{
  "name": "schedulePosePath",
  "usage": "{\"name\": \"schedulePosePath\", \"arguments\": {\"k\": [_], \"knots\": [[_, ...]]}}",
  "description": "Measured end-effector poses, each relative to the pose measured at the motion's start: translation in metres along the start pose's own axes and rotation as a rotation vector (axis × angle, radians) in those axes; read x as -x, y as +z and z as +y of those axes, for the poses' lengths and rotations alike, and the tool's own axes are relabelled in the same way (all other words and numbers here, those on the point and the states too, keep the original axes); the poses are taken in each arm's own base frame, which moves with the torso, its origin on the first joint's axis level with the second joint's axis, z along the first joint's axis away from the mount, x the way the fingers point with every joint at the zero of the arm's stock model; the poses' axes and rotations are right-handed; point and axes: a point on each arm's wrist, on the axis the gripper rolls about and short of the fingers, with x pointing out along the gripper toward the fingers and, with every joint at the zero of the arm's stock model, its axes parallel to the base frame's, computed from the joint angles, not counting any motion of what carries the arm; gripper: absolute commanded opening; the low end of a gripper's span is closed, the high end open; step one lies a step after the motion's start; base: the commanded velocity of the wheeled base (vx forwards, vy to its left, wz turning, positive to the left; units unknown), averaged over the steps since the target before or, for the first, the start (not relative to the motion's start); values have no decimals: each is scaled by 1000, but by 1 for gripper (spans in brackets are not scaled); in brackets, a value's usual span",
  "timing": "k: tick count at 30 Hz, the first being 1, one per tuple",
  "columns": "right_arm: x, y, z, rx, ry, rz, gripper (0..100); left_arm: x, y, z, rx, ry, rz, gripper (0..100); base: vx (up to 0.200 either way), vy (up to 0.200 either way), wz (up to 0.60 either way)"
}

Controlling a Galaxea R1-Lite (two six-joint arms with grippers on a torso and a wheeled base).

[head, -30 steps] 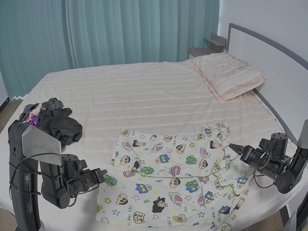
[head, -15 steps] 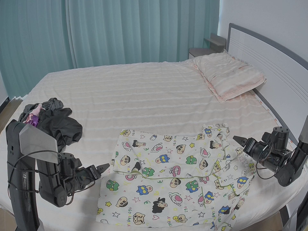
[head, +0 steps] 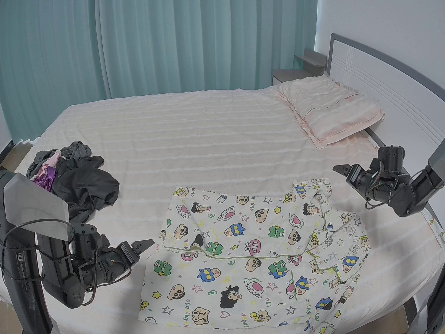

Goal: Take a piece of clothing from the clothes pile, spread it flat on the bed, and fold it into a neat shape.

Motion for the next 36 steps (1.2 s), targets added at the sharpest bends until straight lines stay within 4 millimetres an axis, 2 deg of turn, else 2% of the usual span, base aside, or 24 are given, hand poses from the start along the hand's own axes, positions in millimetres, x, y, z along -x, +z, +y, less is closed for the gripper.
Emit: {"name": "schedulePosePath", "arguments": {"k": [4, 7, 12, 15, 21, 30, 36], "knots": [[-30, 14, -6, -16, -31, 19, 100, 7, -8, -9, 24, -23, 33, 100, 0, 0, 0], [-45, 16, -10, -22, -46, 27, 100, 11, -13, -14, 22, -37, 50, 100, 0, 0, 0], [-71, 16, -18, -31, -92, 38, 100, 16, -23, -23, 9, -56, 84, 100, 0, 0, 0], [-85, 8, -21, -49, -114, 53, 100, 19, -26, -26, 15, -52, 79, 100, 0, 0, 0], [-92, 1, -20, -52, -114, 67, 100, 20, -29, -29, 7, -56, 81, 100, 0, 0, 0], [-104, -4, -20, -46, -127, 55, 100, 20, -37, -36, -19, -56, 83, 100, 0, -200, 0], [-110, -3, -21, -39, -137, 39, 100, 21, -39, -37, -22, -53, 86, 100, 0, 0, 0]]}}
